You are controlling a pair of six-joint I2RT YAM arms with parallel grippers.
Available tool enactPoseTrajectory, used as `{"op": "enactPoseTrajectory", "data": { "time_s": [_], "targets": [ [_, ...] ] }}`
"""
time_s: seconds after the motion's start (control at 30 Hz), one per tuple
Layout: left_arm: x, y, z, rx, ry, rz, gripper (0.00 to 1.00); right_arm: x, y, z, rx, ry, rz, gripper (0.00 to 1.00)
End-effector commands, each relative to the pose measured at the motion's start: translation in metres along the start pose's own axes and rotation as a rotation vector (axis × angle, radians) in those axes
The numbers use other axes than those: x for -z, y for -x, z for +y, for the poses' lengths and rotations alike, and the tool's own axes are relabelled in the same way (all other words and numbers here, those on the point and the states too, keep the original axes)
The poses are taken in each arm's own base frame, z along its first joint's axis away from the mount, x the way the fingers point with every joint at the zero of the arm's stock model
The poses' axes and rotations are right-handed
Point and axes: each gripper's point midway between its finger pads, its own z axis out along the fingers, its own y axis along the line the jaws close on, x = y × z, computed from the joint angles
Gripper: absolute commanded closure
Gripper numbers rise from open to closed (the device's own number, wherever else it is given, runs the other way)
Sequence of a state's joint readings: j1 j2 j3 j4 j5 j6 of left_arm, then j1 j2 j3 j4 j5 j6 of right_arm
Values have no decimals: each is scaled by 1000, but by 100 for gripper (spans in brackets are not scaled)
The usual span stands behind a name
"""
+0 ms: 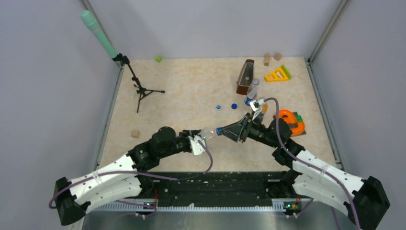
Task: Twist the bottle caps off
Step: Unscrew the bottle cap from the plastic bottle.
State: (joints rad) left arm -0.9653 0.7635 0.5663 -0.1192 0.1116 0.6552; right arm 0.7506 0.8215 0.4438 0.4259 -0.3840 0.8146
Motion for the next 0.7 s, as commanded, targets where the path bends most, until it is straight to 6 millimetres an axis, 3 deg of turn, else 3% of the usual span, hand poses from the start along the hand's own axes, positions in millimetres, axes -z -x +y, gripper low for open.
{"op": "enactPoseTrajectory", "data": {
  "time_s": [0.0, 0.13, 0.27, 0.47, 0.67],
  "targets": [
    [2, 17, 7, -11, 23, -65, 100, -5, 15, 15, 8, 43, -33, 65],
    [3, 17, 8, -8, 29, -62, 100, -6, 13, 13, 18, 39, -25, 81],
    [5, 23, 2, 74, 2, -80, 100, -4, 10, 14, 86, 66, -14, 89],
    [14, 51, -9, 171, -103, -154, 100, 2, -3, 16, 188, 113, 30, 95],
    [15, 59, -28, 240, -274, -163, 100, 9, -17, 22, 271, 194, 80, 98]
  ]
}}
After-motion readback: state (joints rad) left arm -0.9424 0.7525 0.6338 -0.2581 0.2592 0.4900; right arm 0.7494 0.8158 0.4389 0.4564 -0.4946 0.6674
